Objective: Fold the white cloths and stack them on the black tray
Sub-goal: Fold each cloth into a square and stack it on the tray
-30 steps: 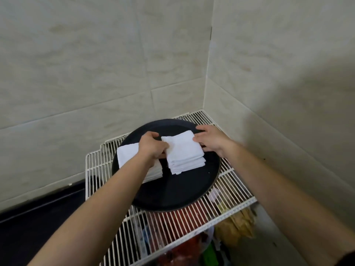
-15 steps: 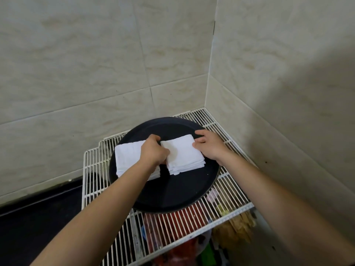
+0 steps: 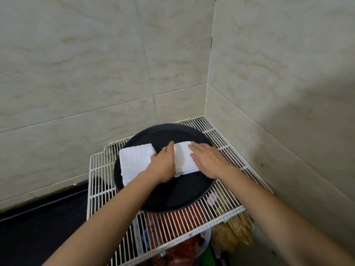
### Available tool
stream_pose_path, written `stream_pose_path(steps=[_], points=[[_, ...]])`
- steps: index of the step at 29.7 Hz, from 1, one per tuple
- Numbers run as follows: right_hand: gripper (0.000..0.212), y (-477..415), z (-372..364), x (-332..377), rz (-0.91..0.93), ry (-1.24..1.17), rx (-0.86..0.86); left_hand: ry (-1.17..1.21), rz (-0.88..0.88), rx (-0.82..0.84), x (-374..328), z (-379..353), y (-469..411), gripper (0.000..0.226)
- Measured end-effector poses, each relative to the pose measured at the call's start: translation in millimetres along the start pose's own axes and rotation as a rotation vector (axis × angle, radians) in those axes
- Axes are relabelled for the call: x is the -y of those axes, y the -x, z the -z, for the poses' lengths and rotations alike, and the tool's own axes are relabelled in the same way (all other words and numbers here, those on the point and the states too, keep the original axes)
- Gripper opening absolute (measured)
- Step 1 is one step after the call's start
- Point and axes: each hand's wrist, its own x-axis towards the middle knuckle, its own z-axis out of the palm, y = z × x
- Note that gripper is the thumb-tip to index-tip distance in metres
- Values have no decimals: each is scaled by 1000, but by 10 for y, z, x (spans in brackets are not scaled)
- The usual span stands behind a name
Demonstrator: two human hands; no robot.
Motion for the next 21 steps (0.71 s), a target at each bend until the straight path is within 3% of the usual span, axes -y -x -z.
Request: stream_pose_path(steps=[5,9,13,21], points=[[52,92,155,42,-41,-42,-57,107,-63,-94,102,104,102,73],[56,34,410,231,-47,-51,-200,-112,-116,-375,378,326,385,57],[58,-142,475,829,20,-57,-301,-209,85,-514,908,506,937,58],[59,-257,94,2713,380,-127,-218,-294,597,-483,2365,479,2532,65]])
